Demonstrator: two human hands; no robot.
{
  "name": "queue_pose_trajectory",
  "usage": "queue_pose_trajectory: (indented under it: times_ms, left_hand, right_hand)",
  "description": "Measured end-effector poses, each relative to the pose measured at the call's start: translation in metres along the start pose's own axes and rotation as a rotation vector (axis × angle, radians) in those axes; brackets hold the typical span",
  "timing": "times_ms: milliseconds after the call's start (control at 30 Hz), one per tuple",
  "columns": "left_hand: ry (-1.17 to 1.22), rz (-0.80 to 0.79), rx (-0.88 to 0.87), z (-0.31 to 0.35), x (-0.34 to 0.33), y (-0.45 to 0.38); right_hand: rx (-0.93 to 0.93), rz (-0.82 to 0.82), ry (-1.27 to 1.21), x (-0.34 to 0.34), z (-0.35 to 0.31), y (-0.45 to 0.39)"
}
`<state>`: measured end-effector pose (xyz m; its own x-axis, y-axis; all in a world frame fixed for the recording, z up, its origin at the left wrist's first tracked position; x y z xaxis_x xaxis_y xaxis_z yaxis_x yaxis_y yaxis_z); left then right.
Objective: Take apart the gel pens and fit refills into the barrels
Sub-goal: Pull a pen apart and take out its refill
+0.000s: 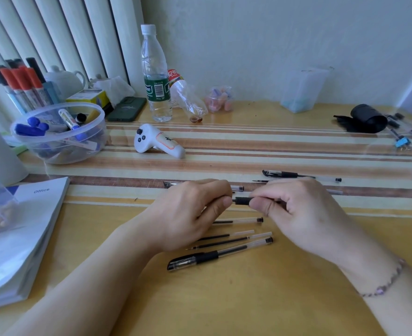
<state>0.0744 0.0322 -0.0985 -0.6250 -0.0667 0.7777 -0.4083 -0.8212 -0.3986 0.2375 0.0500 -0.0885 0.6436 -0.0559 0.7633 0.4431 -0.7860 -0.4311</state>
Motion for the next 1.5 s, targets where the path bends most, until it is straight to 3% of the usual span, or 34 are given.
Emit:
queue_pose_trajectory:
  times_ms: [100,267,667,800,900,1000,1067,1133,1200,1367,1500]
  left_hand:
    - [0.018,0.011,0.009,0.001,-0.001,0.000]
    - [0.050,0.102,0.039,-0.004,0.005,-0.001]
    - [0.272,0.198,0.181,-0.021,0.011,-0.001]
    - [0.269,0.281,0.253,-0.034,0.021,0.000]
    - [0.258,0.391,0.326,-0.045,0.034,0.002]
    - [0.255,0.425,0.325,-0.045,0.035,0.001]
    - [0.253,0.381,0.294,-0.039,0.029,0.000]
    - [0.257,0.328,0.259,-0.032,0.021,-0.001]
    - [0.260,0.292,0.224,-0.028,0.015,-0.002]
    - [0.289,0.268,0.211,-0.028,0.011,-0.003]
    - [0.290,0.271,0.182,-0.025,0.013,-0.003]
  right_hand:
    - [-0.014,0.104,-0.056,0.006,0.001,0.000]
    - [0.004,-0.045,0.024,-0.002,-0.002,0.001]
    - [0.010,0.018,0.101,0.000,0.005,0.001]
    - [-0.014,-0.010,0.293,0.015,0.021,-0.001]
    - [-0.219,-0.040,0.501,0.038,0.051,-0.001]
    - [-0.323,0.080,0.300,0.047,0.066,-0.003]
    - [-0.169,0.181,0.019,0.042,0.044,-0.008]
    - [-0.022,0.116,-0.092,0.026,0.018,-0.008]
    - [0.027,0.039,-0.041,0.012,0.011,-0.005]
    - [-0.050,0.054,-0.016,0.017,0.020,-0.007]
    - [-0.012,0.003,0.060,0.014,0.014,-0.005]
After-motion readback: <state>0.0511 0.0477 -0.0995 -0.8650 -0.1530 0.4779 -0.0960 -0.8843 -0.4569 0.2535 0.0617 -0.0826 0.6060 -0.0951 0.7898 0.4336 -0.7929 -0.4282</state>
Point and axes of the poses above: each hand's wrist, its own y-axis away from the middle knuckle, its own x-axis out of the back of the hand, z = x × y, the point moved 6 cm from there along -y, towards the middle knuckle, and after that the axes turned 5 degrees about z, right-handed, at the moved point
